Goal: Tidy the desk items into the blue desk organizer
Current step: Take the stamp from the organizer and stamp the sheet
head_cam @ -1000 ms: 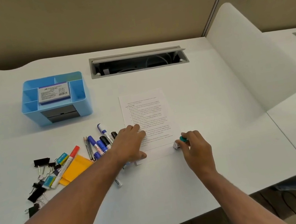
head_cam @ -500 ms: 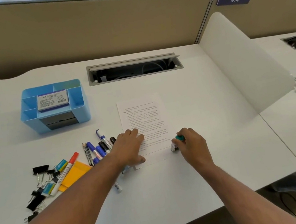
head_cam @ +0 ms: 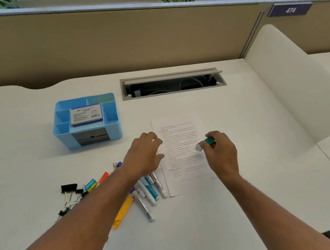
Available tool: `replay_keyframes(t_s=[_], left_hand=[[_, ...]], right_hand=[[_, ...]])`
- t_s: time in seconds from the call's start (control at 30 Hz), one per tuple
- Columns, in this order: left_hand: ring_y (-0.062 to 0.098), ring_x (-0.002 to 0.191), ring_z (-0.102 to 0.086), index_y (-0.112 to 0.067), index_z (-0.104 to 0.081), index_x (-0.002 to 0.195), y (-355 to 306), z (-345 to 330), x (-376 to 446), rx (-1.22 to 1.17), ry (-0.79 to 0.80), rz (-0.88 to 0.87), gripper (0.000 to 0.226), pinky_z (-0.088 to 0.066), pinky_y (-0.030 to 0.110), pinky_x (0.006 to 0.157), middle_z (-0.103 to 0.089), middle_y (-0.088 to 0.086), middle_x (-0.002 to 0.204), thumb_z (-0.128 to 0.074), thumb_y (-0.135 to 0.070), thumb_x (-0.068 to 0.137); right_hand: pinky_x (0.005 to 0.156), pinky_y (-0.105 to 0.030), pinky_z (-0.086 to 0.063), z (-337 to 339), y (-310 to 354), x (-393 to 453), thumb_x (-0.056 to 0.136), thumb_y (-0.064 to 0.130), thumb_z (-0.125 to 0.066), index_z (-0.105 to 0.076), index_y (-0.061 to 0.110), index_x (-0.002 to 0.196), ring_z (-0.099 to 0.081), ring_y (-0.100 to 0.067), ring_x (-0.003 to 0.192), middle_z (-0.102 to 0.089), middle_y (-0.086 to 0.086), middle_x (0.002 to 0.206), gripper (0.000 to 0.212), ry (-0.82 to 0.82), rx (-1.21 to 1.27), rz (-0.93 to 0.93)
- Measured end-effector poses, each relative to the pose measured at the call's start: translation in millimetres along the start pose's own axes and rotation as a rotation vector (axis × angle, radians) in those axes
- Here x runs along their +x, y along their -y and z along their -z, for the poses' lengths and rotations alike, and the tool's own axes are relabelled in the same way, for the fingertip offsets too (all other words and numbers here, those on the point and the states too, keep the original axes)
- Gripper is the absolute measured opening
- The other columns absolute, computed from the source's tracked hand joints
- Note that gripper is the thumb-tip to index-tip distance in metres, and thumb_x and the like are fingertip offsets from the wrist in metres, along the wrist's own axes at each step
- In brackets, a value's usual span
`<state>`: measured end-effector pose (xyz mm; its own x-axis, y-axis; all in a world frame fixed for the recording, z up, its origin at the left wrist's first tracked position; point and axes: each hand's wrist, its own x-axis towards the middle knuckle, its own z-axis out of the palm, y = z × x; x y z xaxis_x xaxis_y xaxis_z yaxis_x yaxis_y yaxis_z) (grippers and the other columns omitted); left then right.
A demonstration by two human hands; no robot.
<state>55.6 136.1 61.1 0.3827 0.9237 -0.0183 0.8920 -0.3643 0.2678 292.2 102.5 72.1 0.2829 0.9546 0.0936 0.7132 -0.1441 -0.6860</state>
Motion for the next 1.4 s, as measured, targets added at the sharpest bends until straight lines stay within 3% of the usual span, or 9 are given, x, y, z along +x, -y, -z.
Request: replay_keyframes(t_s=[0.13,0.23,0.33,0.53,0.67,0.77,0.97,1.13,1.4], left_hand=[[0.021,0.121,-0.048,-0.017,-0.059,0.129,42.9,29.0,-9.0,-0.067,-0.243,0.117,0.039,-0.043,0.042,0.1,-0.055,0.003,0.131,-0.064,-0.028,0.092],[0.027,0.115,-0.051,-0.01,-0.062,0.123,76.1,45.7,-18.7,-0.071,-0.42,0.218,0.037,-0.048,0.048,0.094,-0.059,0.009,0.124,-0.068,-0.017,0.087],[0.028,0.12,-0.049,-0.01,-0.058,0.128,104.6,55.5,-28.0,-0.067,-0.492,0.355,0.042,-0.049,0.049,0.096,-0.056,0.011,0.127,-0.068,-0.018,0.088],[0.029,0.134,-0.039,-0.013,-0.039,0.145,145.6,59.7,-40.7,-0.046,-0.41,0.537,0.062,-0.043,0.045,0.106,-0.04,0.012,0.148,-0.065,-0.034,0.092],[0.029,0.141,-0.031,-0.015,-0.031,0.15,157.9,58.7,-44.9,-0.038,-0.331,0.592,0.064,-0.034,0.045,0.112,-0.029,0.013,0.157,-0.057,-0.04,0.096],[0.028,0.142,-0.031,-0.016,-0.031,0.151,162.7,57.6,-47.7,-0.044,-0.308,0.591,0.065,-0.031,0.044,0.114,-0.03,0.011,0.157,-0.055,-0.042,0.097],[0.025,0.144,-0.031,-0.016,-0.03,0.152,169.0,55.5,-49.9,-0.083,-0.311,0.552,0.067,-0.029,0.043,0.116,-0.035,0.007,0.156,-0.059,-0.04,0.096],[0.025,0.145,-0.03,-0.017,-0.029,0.152,177.1,51.8,-51.6,-0.076,-0.304,0.531,0.068,-0.028,0.043,0.116,-0.034,0.007,0.157,-0.059,-0.041,0.095],[0.024,0.145,-0.029,-0.016,-0.029,0.153,184.4,46.2,-53.1,-0.06,-0.311,0.492,0.066,-0.028,0.042,0.116,-0.032,0.007,0.158,-0.056,-0.04,0.097]], right_hand=[[0.071,-0.01,-0.041,-30.5,46.8,8.9,0.092,0.016,-0.066,-0.059,0.02,0.104,-0.06,-0.013,0.091,-0.06,0.005,0.103,0.015,0.012,0.154,0.028],[0.07,-0.011,-0.046,-53.1,88.5,16.4,0.092,0.014,-0.066,-0.056,0.019,0.104,-0.059,-0.01,0.091,-0.058,0.003,0.105,0.017,0.028,0.237,0.048],[0.064,-0.007,-0.046,-76.8,130.2,21.5,0.092,0.011,-0.066,-0.053,0.02,0.107,-0.059,-0.01,0.098,-0.056,0.004,0.109,0.023,0.068,0.337,0.058],[0.062,-0.003,-0.045,-123.2,196.5,23.5,0.096,0.011,-0.063,-0.049,0.018,0.108,-0.057,-0.009,0.091,-0.053,0.005,0.105,0.019,0.176,0.42,0.171],[0.064,-0.01,-0.055,-152.7,223.1,18.6,0.099,0.013,-0.057,-0.046,0.022,0.111,-0.053,-0.012,0.112,-0.053,-0.001,0.122,0.019,0.258,0.43,0.211],[0.074,-0.022,-0.061,-170.2,234.8,16.1,0.099,0.014,-0.057,-0.045,0.022,0.113,-0.054,-0.015,0.115,-0.049,-0.003,0.126,0.02,0.265,0.381,0.233],[0.066,-0.018,-0.058,-199.3,245.6,18.5,0.098,0.02,-0.06,-0.046,0.018,0.114,-0.061,-0.018,0.109,-0.046,-0.001,0.121,0.022,0.222,0.298,0.271],[0.076,-0.031,-0.062,-213.0,250.3,19.0,0.095,0.02,-0.063,-0.047,0.013,0.119,-0.061,-0.023,0.112,-0.046,-0.006,0.125,0.03,0.227,0.211,0.313],[0.083,-0.032,-0.054,-223.7,236.0,25.3,0.092,0.024,-0.069,-0.055,0.011,0.116,-0.057,-0.019,0.102,-0.06,-0.007,0.115,0.03,0.144,-0.018,0.514]])
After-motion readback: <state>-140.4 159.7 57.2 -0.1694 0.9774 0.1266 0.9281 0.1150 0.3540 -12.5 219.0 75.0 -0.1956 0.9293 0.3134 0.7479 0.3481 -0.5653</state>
